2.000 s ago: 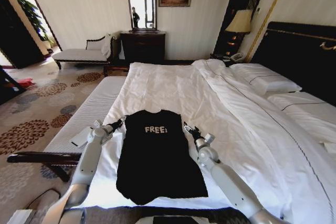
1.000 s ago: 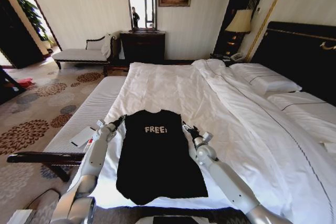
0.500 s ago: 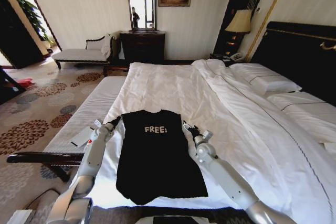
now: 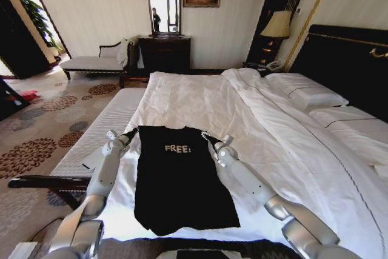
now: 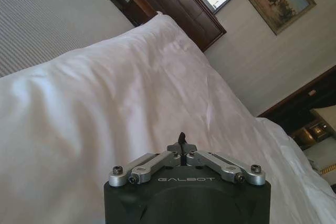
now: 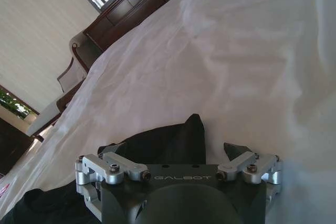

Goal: Fold the clothes on the bed.

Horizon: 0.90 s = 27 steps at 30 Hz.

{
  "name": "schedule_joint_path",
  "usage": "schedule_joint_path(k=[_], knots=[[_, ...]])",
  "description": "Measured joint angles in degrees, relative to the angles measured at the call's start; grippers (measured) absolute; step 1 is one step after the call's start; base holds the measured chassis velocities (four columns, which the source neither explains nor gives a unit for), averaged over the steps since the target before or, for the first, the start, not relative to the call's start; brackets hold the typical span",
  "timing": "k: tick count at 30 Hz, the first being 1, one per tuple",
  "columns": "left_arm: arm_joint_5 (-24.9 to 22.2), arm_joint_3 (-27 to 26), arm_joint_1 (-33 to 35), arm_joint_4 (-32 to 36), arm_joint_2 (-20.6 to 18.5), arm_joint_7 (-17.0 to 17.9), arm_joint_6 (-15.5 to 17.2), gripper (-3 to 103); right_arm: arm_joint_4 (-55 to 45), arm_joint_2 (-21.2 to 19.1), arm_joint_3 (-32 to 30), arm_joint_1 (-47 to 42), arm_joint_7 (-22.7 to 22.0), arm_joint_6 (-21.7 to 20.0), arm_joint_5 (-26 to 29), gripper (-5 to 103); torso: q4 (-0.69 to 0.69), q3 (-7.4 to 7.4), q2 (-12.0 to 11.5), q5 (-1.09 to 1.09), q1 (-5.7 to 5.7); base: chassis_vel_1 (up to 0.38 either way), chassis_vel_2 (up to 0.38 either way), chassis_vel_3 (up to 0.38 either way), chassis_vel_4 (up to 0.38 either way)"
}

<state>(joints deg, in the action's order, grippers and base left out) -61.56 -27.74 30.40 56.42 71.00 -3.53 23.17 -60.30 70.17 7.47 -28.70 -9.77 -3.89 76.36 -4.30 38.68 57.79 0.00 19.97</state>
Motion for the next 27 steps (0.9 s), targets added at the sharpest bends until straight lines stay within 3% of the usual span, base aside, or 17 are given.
schedule_joint_path(k=[12, 15, 18, 21, 27], knots=[[1.0, 0.73, -0.4, 0.18, 0.35, 0.02, -0.34, 0, 5.55, 2.06, -0.72, 1.04, 7.26, 1.16, -0.48, 101, -0.02, 0.0, 0.01, 0.0, 0.0, 0.0, 0.0, 0.0, 0.0], [1.37, 0.74, -0.39, 0.18, 0.6, 0.02, -0.5, 0, 7.51, 3.26, -0.79, 2.14, 7.26, 1.44, -1.44, 86, 0.0, -0.01, 0.01, 0.0, 0.0, 0.0, 0.0, 0.0, 0.0], [1.53, 0.77, -0.39, 0.18, 0.69, 0.02, -0.58, 0, 8.28, 3.48, -0.78, 2.43, 7.2, 1.58, -2.29, 80, 0.01, 0.0, 0.01, 0.0, 0.0, 0.0, 0.0, 0.0, 0.0], [1.8, 0.74, -0.4, 0.14, 0.83, 0.01, -0.74, 0, 9.15, 3.64, -0.76, 2.77, 7.02, 1.95, -3.22, 63, -0.02, -0.01, 0.01, 0.0, 0.0, 0.0, 0.0, 0.0, 0.0], [2.12, 0.51, -0.39, -0.07, 0.93, -0.03, -0.93, 0, 10.08, 3.97, -0.93, 3.06, 7.01, 3.13, -4.22, 47, -0.01, -0.01, 0.01, 0.0, 0.0, 0.0, 0.0, 0.0, 0.0]])
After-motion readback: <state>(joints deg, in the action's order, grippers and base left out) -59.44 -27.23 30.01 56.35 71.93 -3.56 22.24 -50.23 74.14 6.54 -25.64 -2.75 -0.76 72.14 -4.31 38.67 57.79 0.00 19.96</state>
